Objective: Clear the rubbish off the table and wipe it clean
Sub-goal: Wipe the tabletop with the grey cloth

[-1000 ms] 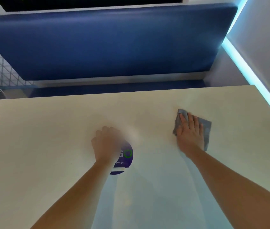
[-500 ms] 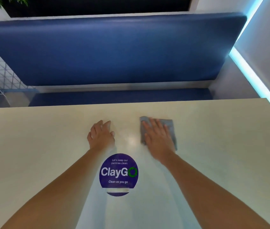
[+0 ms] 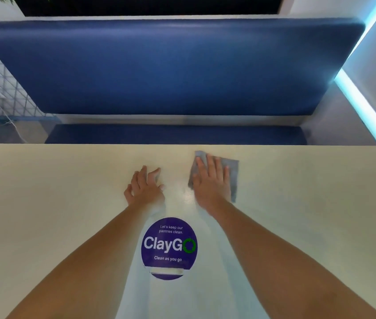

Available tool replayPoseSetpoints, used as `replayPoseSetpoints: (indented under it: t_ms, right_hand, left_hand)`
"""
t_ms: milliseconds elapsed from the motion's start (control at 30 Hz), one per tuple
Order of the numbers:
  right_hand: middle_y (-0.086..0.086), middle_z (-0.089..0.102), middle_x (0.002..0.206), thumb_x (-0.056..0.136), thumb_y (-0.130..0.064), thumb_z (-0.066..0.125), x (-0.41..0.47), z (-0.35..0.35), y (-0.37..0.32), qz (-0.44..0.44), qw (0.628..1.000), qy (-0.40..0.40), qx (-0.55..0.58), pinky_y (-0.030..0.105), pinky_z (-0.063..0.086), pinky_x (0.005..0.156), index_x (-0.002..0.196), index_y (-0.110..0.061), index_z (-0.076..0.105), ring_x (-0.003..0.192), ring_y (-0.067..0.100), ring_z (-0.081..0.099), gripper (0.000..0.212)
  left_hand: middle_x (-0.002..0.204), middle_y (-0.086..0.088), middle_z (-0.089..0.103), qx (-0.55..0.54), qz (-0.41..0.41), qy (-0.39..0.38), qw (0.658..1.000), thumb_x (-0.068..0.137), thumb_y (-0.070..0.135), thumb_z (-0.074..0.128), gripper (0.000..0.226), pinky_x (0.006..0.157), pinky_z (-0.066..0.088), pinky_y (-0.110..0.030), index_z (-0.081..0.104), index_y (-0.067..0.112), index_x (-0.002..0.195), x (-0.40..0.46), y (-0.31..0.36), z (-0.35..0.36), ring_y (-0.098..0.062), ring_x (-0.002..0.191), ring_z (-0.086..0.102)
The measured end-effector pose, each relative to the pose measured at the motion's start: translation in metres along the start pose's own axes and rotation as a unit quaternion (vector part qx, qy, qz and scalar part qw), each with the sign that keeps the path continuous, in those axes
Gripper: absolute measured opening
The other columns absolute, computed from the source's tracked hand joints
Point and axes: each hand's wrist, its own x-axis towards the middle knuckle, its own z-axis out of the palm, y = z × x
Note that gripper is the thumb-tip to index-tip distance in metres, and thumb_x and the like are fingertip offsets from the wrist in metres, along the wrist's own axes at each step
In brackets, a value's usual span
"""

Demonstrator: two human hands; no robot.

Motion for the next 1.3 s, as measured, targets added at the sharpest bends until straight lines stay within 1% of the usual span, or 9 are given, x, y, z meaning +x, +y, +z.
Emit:
replayPoseSetpoints:
  t_ms: [200, 433, 567, 767, 933, 1000, 1100, 1200, 1300]
  right_hand:
    - [-0.005, -0.007, 0.164, 0.105, -0.038, 0.013, 0.012, -0.002, 0.0, -0.126, 0.992, -0.02, -0.011, 0.041, -0.009, 0.119, 0.156, -0.031, -0.001, 0.15, 0.019, -0.009, 0.053]
    - [-0.002, 0.002, 0.164, 0.104, -0.039, 0.012, 0.035, -0.031, 0.125, 0.075, 0.996, 0.046, 0.003, 0.044, 0.002, 0.122, 0.155, -0.031, 0.003, 0.15, 0.02, 0.001, 0.052]
    - [0.001, 0.0, 0.164, 0.103, -0.043, 0.009, 0.044, -0.031, 0.101, 0.141, 0.989, 0.05, -0.004, 0.047, 0.0, 0.122, 0.155, -0.029, 0.001, 0.15, 0.025, -0.003, 0.054]
    - [-0.002, -0.007, 0.164, 0.102, -0.046, 0.001, 0.047, 0.004, -0.028, -0.028, 0.999, 0.025, -0.03, 0.046, -0.004, 0.121, 0.155, -0.029, -0.004, 0.15, 0.024, -0.009, 0.057]
    - [-0.005, -0.006, 0.164, 0.098, -0.046, -0.007, 0.04, 0.016, -0.061, -0.144, 0.988, -0.017, -0.058, 0.043, -0.006, 0.119, 0.156, -0.03, -0.004, 0.15, 0.021, -0.009, 0.06]
    - [-0.006, -0.002, 0.164, 0.104, -0.038, 0.008, 0.04, 0.01, -0.042, -0.117, 0.992, -0.013, -0.038, 0.045, -0.002, 0.121, 0.155, -0.031, 0.0, 0.15, 0.02, -0.005, 0.053]
    - [-0.003, 0.008, 0.163, 0.097, -0.042, 0.001, 0.032, -0.003, 0.003, -0.012, 0.999, 0.03, -0.016, 0.046, 0.005, 0.121, 0.155, -0.032, 0.006, 0.15, 0.02, 0.003, 0.059]
    - [-0.002, 0.005, 0.164, 0.101, -0.042, 0.002, 0.025, -0.009, 0.02, 0.083, 0.996, 0.038, -0.005, 0.046, 0.002, 0.122, 0.155, -0.031, 0.002, 0.15, 0.02, 0.0, 0.055]
    - [0.001, 0.0, 0.164, 0.104, -0.038, 0.008, 0.031, -0.005, -0.022, 0.154, 0.987, 0.05, 0.015, 0.047, -0.001, 0.122, 0.156, -0.029, -0.001, 0.151, 0.023, -0.003, 0.053]
  left_hand:
    - [0.161, 0.008, -0.018, 0.02, 0.009, 0.01, 1.0, 0.105, 0.028, 0.031, 0.062, 0.118, 0.005, -0.041, -0.006, 0.045, 0.151, 0.001, -0.003, 0.004, -0.016, 0.148, -0.017]
    - [0.159, 0.009, -0.025, 0.027, 0.012, -0.021, 0.999, 0.106, 0.034, 0.024, 0.059, 0.116, 0.007, -0.039, -0.014, 0.049, 0.149, 0.008, -0.009, 0.006, -0.014, 0.147, -0.022]
    - [0.158, 0.01, -0.028, 0.026, 0.016, -0.027, 0.999, 0.106, 0.034, 0.021, 0.059, 0.114, 0.008, -0.038, -0.017, 0.05, 0.147, 0.009, -0.007, 0.005, -0.013, 0.146, -0.023]
    - [0.16, 0.01, -0.024, 0.031, 0.054, -0.048, 0.997, 0.106, 0.039, 0.017, 0.056, 0.112, 0.013, -0.042, -0.016, 0.042, 0.15, 0.011, -0.012, -0.006, -0.015, 0.148, -0.019]
    - [0.16, 0.009, 0.021, -0.109, 0.075, -0.012, 0.991, 0.106, 0.034, 0.027, 0.055, 0.111, 0.022, -0.048, 0.0, 0.034, 0.155, 0.024, -0.037, -0.021, -0.018, 0.147, 0.018]
    - [0.152, 0.009, 0.039, -0.19, 0.106, -0.002, 0.976, 0.106, 0.03, 0.032, 0.053, 0.112, 0.029, -0.044, 0.012, 0.03, 0.155, 0.032, -0.058, -0.032, -0.019, 0.139, 0.036]
    - [0.138, 0.003, 0.056, -0.225, 0.132, 0.026, 0.965, 0.103, 0.029, 0.042, 0.044, 0.108, 0.039, -0.044, 0.039, 0.028, 0.147, 0.044, -0.098, -0.05, -0.02, 0.129, 0.05]
    - [0.132, 0.003, 0.059, -0.131, 0.102, 0.08, 0.983, 0.101, 0.02, 0.042, 0.039, 0.103, 0.041, -0.042, 0.053, 0.033, 0.136, 0.053, -0.141, -0.072, -0.024, 0.127, 0.048]
    - [0.139, 0.001, 0.049, -0.038, 0.061, 0.104, 0.992, 0.1, 0.012, 0.038, 0.047, 0.099, 0.035, -0.043, 0.048, 0.037, 0.139, 0.06, -0.187, -0.09, -0.027, 0.129, 0.037]
